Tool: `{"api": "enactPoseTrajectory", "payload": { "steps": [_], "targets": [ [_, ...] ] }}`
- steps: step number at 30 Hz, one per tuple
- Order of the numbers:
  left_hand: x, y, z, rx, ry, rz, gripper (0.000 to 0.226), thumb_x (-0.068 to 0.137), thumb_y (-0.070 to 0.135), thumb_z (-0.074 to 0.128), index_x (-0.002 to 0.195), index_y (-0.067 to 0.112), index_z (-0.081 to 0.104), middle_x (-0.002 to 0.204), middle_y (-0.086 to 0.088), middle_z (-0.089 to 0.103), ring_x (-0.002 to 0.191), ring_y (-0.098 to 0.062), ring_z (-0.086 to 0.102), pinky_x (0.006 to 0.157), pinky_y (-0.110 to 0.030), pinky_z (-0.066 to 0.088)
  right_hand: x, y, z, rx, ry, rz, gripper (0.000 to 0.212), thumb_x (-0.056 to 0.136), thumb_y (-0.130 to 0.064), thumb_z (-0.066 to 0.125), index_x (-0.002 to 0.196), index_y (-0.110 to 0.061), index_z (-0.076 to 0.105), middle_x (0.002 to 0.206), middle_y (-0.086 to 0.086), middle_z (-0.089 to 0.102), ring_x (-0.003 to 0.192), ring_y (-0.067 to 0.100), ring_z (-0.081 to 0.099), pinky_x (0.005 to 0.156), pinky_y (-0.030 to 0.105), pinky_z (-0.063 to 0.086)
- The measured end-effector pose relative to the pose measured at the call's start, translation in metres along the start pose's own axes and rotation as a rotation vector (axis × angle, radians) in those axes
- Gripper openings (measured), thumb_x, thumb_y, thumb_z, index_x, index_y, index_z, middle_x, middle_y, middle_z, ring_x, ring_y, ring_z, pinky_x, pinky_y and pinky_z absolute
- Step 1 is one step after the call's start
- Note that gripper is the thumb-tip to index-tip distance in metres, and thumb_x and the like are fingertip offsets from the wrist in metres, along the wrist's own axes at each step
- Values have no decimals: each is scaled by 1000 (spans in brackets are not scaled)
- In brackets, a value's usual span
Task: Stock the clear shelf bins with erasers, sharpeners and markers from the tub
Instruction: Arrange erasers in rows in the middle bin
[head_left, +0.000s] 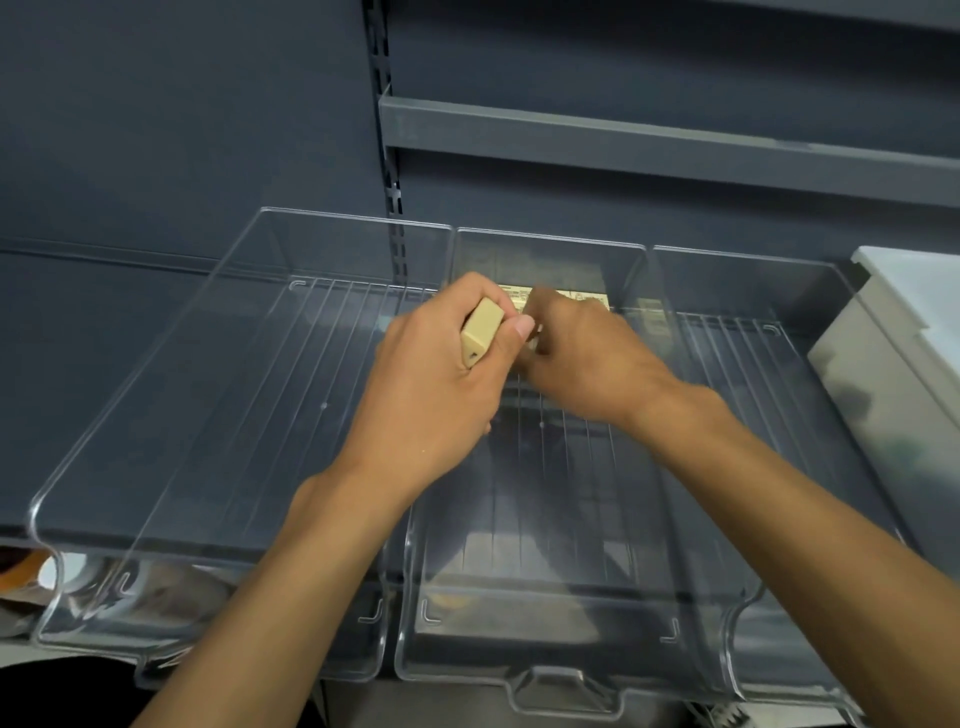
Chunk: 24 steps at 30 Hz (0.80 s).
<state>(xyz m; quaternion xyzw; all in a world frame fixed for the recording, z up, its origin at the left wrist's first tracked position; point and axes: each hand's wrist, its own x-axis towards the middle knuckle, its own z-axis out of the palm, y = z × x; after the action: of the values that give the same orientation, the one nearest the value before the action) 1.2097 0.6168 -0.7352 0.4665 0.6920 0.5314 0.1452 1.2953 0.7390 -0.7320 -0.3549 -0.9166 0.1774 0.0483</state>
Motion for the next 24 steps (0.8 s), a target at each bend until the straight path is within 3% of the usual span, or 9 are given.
{"api": "enactPoseTrajectory", "payload": {
  "steps": [4,6,7,9,13,18,21,24],
  "targets": [
    [0,-2,4,83,-47,30,12,92,31,64,90,31,53,61,8,54,57,-21,58,54,-46,54,-45,10,-10,427,75,-105,11,94,-31,54,87,-24,52,64,2,65,61,20,59,56,35,46],
    [-3,-2,7,174,-100,55,16,94,24,61,98,33,49,64,11,51,57,-9,53,53,-36,48,-62,12,-11,648,120,-139,8,97,-22,52,90,-22,55,70,4,66,62,20,62,62,38,53],
    [-4,-2,9,235,-134,76,21,94,20,59,102,34,46,67,12,50,59,-8,51,53,-29,41,-67,13,-11,730,143,-156,9,98,-17,50,93,-20,57,73,4,67,63,17,62,63,33,52],
    [-7,1,11,332,-222,109,31,92,12,56,106,33,38,73,12,52,64,-8,52,55,-29,38,-75,10,-8,833,170,-191,10,99,-13,47,98,-15,57,74,4,66,63,16,62,61,27,51],
    [-10,5,10,354,-280,152,35,87,10,52,102,31,29,77,6,59,65,-13,58,55,-36,47,-80,3,0,781,231,-272,2,97,-17,55,98,-19,54,69,1,61,60,22,60,58,43,50],
    [-12,8,8,312,-286,122,36,85,10,58,99,28,31,73,3,62,62,-15,60,50,-33,46,-80,11,1,539,198,-393,24,90,-35,62,111,-25,56,75,-6,55,71,15,58,61,29,50],
    [-12,7,9,325,-308,149,40,76,2,55,101,27,36,73,3,62,61,-17,59,51,-39,48,-81,18,3,406,242,-454,23,92,-30,63,114,-23,59,76,-9,55,72,13,57,65,29,50],
    [-11,5,9,286,-301,187,27,83,11,58,103,25,45,76,6,64,67,-16,61,57,-40,49,-85,23,2,418,314,-448,18,96,-29,58,113,-22,60,72,-10,57,68,15,58,61,28,49]
  ]
}}
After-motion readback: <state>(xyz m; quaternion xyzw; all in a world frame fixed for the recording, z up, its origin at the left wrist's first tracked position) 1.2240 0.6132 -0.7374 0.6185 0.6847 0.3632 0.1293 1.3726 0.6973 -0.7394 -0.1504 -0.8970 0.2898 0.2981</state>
